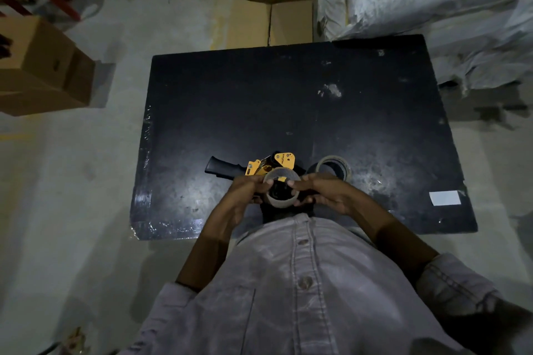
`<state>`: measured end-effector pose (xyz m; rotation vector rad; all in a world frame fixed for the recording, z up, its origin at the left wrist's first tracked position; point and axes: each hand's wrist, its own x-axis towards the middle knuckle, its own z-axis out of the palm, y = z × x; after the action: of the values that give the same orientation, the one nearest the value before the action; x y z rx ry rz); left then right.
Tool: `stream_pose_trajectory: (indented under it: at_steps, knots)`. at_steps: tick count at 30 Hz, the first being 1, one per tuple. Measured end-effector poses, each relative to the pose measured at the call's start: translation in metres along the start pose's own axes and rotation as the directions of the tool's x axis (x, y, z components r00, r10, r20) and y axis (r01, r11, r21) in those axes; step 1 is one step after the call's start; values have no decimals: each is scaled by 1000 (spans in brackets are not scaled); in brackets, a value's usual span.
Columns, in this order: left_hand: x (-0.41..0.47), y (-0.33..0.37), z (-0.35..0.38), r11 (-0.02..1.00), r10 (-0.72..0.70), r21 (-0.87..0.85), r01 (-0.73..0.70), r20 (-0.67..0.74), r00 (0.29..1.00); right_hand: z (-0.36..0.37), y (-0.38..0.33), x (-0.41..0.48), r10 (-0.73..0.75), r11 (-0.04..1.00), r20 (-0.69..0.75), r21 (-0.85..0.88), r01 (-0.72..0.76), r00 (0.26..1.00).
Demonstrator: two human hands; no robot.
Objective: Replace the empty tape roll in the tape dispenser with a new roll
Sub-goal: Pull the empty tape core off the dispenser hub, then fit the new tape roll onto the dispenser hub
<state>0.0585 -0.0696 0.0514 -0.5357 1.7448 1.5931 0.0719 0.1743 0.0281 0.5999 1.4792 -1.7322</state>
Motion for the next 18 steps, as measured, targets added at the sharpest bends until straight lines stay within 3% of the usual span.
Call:
stream_pose_trajectory:
  at_steps: [5, 7, 12, 15, 18]
  knots:
    - [-10, -1, 7, 968, 128, -220, -124, 2, 992, -7, -21, -12, -154, 986, -75, 57, 158, 985]
    - [-8, 1, 10, 953, 139, -268, -143, -36, 990, -13, -26, -12, -196, 967, -188, 127, 221, 962]
    - [10, -2, 16, 941, 184, -240, -237, -225, 957, -44, -38, -15, -301, 892, -512, 147, 427, 805]
    - [16, 4, 14, 947, 204, -202, -251, -228, 952, -57, -41, -19, -338, 893, -623, 24, 449, 705]
    - [19, 9, 11, 956, 191, -185, -229, -204, 960, -63, -44, -14, -334, 906, -671, -36, 421, 662]
